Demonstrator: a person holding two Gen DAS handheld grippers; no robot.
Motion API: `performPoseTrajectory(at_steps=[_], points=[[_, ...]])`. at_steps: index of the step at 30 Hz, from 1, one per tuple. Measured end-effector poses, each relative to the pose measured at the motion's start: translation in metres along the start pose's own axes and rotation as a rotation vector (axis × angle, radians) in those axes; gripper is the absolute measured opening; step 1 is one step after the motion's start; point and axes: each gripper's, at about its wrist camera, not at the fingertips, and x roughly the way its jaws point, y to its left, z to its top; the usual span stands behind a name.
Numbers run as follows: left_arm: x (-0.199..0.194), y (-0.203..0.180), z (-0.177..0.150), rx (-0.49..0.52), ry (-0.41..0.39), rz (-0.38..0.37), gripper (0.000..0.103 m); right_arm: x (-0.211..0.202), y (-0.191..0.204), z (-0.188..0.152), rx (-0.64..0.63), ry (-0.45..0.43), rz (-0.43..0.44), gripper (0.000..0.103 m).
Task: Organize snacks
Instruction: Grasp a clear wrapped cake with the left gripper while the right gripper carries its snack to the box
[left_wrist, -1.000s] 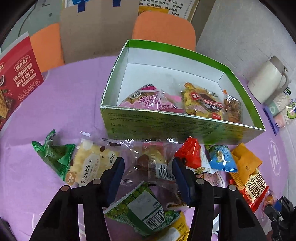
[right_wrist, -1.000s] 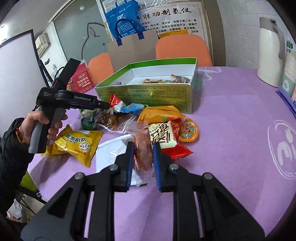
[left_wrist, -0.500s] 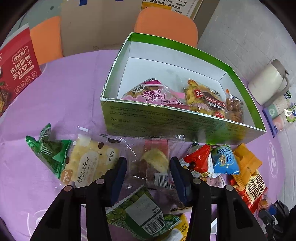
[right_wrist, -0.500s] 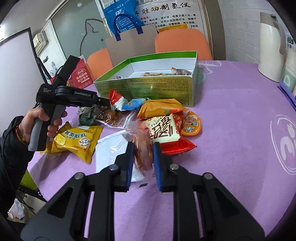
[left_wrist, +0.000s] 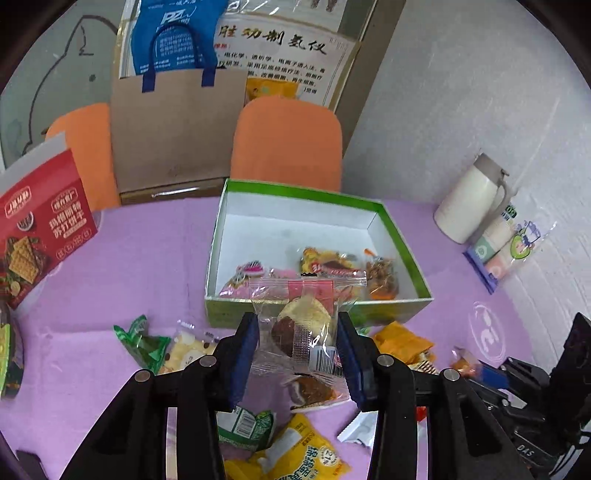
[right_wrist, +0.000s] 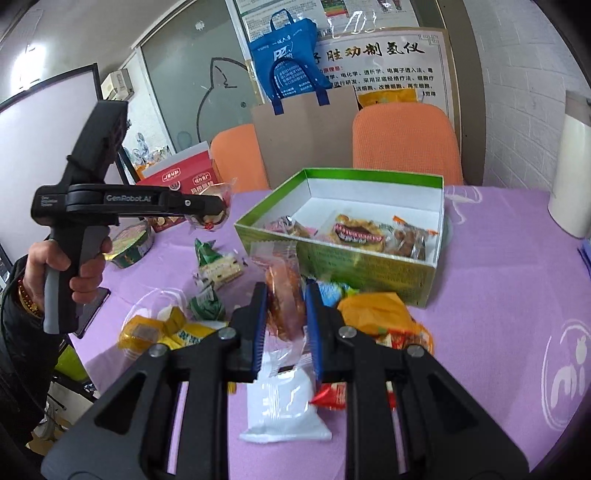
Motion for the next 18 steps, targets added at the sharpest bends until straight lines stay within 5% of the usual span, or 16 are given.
performPoseTrajectory(at_steps=[7, 18], points=[[0.009, -0.015, 0.046, 0.019, -0.051, 0.038, 0.043, 0.047, -0.030, 0.046, 0.084, 0.019, -0.018, 0.022], [0.088, 0.006, 0.077, -0.037, 0.009, 0.063, 0.043, 0.135, -0.084, 0.062, 0.248, 0.134, 0.003, 0.022]])
